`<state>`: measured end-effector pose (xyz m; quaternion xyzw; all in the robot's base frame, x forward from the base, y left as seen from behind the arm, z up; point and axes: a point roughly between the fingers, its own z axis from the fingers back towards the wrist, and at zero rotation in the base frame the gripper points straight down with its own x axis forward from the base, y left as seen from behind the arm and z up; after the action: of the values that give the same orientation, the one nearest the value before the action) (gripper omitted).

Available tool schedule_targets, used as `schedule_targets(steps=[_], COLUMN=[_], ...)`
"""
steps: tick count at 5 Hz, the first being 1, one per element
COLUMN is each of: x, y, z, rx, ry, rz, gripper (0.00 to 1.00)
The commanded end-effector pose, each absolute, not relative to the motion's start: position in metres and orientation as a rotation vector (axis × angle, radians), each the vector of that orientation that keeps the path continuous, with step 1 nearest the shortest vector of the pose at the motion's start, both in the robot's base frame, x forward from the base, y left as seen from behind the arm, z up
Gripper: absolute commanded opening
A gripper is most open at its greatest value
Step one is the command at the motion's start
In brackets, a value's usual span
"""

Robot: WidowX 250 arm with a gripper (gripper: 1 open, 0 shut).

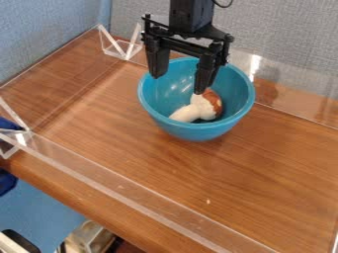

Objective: Remove the mushroom from inside the blue bowl and put it on the table

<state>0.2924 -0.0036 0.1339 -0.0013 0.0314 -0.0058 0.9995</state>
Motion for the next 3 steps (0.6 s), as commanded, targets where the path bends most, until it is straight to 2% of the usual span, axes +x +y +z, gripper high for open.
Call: schedule_targets(steps=[1, 3], x=[0.300, 0.331], y=[-0.004, -0.011], z=[0.122, 0.094], rx=[0.001, 0.021], ry=[0.061, 0.060], rz=[-0.052, -0.085], gripper=[1.00, 1.00])
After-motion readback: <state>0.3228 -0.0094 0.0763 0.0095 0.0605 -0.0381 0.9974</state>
